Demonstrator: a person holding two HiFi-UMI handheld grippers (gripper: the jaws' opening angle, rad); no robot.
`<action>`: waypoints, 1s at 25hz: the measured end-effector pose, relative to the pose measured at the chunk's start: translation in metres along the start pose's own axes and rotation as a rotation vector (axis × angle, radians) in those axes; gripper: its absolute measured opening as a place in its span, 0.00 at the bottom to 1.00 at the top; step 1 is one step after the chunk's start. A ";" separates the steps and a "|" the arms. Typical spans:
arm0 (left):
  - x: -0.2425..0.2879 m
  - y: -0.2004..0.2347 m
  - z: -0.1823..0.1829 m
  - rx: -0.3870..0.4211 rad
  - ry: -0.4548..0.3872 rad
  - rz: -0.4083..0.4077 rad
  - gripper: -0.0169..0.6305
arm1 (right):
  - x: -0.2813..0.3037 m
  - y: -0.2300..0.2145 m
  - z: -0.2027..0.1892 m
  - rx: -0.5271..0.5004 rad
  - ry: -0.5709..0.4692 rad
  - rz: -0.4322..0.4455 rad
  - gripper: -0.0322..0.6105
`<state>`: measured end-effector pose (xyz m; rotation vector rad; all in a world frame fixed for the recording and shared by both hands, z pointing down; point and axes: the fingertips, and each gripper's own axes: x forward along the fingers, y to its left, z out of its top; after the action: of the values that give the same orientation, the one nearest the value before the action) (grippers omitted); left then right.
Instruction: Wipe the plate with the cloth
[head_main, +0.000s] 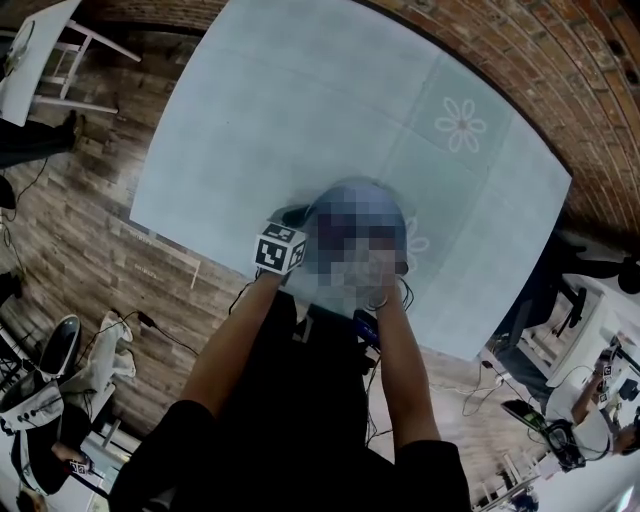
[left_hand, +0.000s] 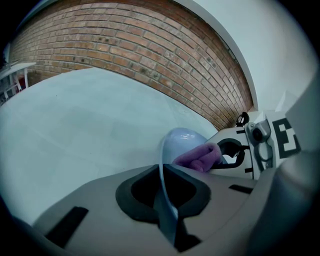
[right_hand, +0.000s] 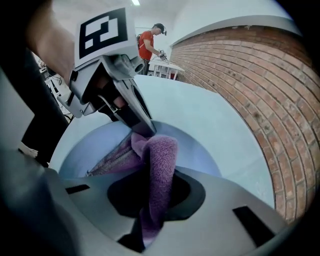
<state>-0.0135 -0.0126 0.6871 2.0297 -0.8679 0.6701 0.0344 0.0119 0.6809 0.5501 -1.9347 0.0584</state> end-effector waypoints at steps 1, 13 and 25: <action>0.000 0.000 0.000 0.000 0.000 0.000 0.10 | 0.001 -0.002 0.000 -0.006 0.001 -0.001 0.14; 0.001 0.003 0.000 -0.003 0.006 0.001 0.10 | 0.008 -0.050 -0.007 0.026 0.010 -0.083 0.14; 0.001 0.002 0.000 -0.004 0.000 0.007 0.10 | -0.004 -0.087 -0.042 -0.012 0.085 -0.238 0.14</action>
<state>-0.0143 -0.0137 0.6884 2.0234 -0.8765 0.6718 0.1068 -0.0524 0.6777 0.7540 -1.7740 -0.0803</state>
